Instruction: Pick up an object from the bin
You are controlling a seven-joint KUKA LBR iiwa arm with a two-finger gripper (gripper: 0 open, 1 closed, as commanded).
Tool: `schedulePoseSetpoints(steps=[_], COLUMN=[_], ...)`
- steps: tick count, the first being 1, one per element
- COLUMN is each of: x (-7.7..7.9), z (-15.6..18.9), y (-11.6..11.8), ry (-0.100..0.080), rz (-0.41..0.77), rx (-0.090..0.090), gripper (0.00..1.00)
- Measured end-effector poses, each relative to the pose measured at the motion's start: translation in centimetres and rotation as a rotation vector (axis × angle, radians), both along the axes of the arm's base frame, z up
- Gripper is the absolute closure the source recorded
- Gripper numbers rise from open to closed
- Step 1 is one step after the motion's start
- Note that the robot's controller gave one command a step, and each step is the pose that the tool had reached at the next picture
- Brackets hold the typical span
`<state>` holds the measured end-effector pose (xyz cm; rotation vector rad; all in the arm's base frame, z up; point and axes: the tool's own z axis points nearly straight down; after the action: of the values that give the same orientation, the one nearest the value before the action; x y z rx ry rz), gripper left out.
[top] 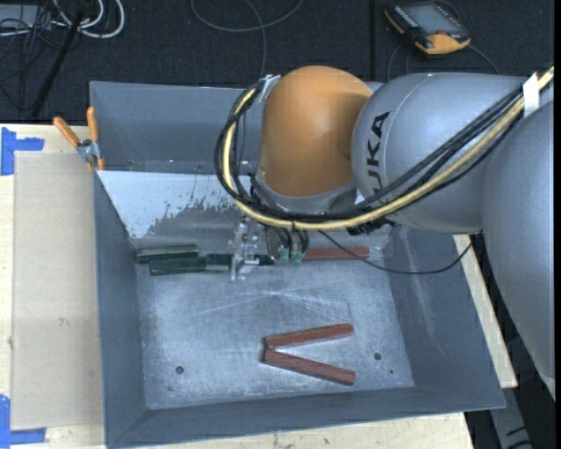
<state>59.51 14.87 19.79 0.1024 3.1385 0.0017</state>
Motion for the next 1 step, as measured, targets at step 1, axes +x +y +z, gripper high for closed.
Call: schedulePoseSetpoints(steps=[1], x=[-0.02], z=[-0.04], y=[-0.02], ry=[0.001], rz=[-0.001], rx=[0.0], gripper=[1.0])
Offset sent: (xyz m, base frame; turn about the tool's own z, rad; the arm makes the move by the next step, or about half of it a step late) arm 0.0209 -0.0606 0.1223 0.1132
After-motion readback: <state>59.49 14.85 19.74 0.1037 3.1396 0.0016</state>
